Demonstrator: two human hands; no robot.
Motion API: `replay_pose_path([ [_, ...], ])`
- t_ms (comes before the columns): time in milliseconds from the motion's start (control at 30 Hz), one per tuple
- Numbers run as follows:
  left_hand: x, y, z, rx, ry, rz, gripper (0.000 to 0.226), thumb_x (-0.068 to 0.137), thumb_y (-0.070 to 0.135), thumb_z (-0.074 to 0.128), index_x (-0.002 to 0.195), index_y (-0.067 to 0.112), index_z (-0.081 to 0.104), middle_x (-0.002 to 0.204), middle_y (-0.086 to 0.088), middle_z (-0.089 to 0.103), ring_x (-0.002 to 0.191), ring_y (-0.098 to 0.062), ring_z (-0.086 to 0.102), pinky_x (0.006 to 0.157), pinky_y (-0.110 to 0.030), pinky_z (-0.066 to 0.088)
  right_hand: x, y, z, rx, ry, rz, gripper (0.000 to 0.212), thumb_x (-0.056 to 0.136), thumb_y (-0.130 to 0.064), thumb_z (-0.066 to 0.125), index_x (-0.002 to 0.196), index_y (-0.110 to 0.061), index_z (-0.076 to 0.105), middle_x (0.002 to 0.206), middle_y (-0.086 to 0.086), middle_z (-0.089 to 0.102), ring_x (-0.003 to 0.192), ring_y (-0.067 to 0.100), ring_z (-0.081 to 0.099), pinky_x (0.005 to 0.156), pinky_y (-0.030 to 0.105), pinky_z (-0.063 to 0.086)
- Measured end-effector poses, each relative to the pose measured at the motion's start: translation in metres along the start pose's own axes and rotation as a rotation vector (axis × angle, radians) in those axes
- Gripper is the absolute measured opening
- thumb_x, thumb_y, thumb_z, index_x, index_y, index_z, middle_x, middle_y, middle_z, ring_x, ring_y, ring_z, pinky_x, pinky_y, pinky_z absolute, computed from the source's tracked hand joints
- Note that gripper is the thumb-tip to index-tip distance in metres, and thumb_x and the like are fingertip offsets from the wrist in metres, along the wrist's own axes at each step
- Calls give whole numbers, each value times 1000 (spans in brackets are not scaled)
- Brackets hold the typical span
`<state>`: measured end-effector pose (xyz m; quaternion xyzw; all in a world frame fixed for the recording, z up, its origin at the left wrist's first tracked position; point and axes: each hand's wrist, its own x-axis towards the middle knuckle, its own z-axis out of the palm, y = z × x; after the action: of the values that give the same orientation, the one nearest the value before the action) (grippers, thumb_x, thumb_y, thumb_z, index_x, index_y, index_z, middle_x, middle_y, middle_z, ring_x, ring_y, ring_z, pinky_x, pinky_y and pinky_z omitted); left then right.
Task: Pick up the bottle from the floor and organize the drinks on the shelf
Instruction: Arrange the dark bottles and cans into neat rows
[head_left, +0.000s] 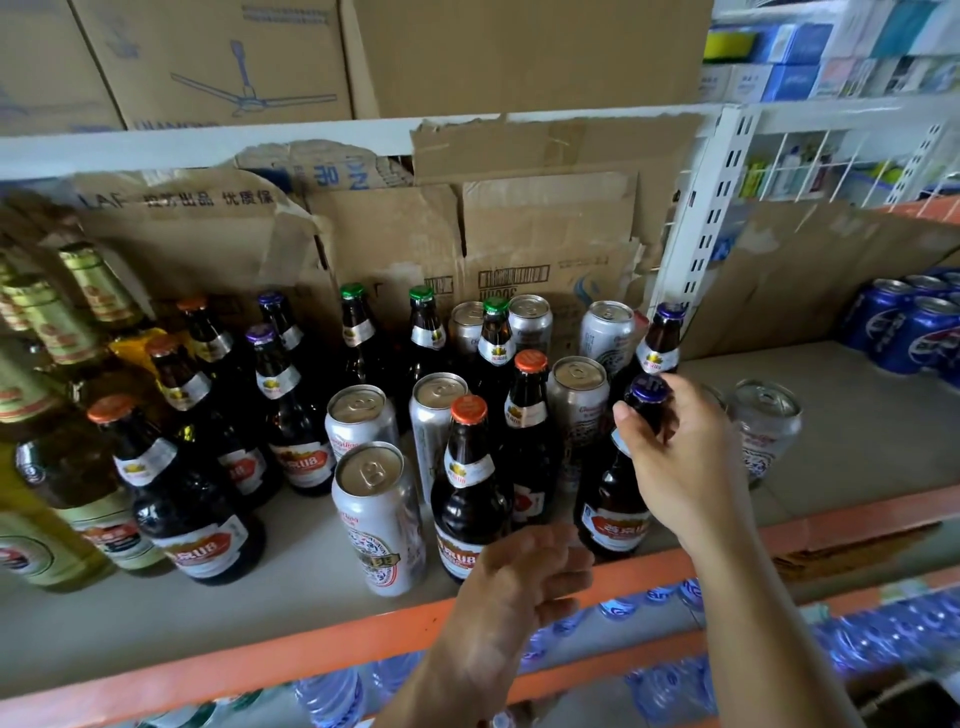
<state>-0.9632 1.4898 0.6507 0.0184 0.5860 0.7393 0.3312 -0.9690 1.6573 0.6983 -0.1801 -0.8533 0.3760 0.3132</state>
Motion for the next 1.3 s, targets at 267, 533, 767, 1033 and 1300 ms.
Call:
replay_pose_path([
  [267,-4,1,-11,-20,2,-12,25,81,16,58,104,10,63,94,-8,73,87,-21,69,73,-28,47,1,0,5,15,35,24,25,90,-29,62,112,-16,60,91,-3,66,72,6,58,59,19,36],
  [533,-15,4,-27,-38,28,-23,22,91,4,46,107,3,62,88,-9,71,76,-18,67,61,-23,47,5,-1,9,23,44,49,26,89,-29,63,109,-13,61,93,6,66,91,29,60,73,34,42],
  [767,-17,3,-28,-40,16,-12,22,92,6,46,107,5,63,88,-9,72,77,-18,69,64,-23,47,0,-13,11,20,26,16,21,87,-24,66,105,-13,62,91,7,66,84,26,59,70,30,38],
  [1033,-14,-1,-27,-26,-31,-21,32,69,19,60,99,9,65,83,-6,74,77,-18,70,64,-24,48,-14,-29,8,-48,38,-67,16,82,-18,73,91,-14,62,75,-3,59,74,22,55,65,28,35],
  [1300,-19,-10,-34,28,-34,-132,30,74,21,64,101,6,63,83,-7,72,73,-19,66,64,-25,47,-32,-48,-13,-41,52,-114,18,79,-29,73,84,-28,56,68,-21,55,64,-2,50,56,15,33],
])
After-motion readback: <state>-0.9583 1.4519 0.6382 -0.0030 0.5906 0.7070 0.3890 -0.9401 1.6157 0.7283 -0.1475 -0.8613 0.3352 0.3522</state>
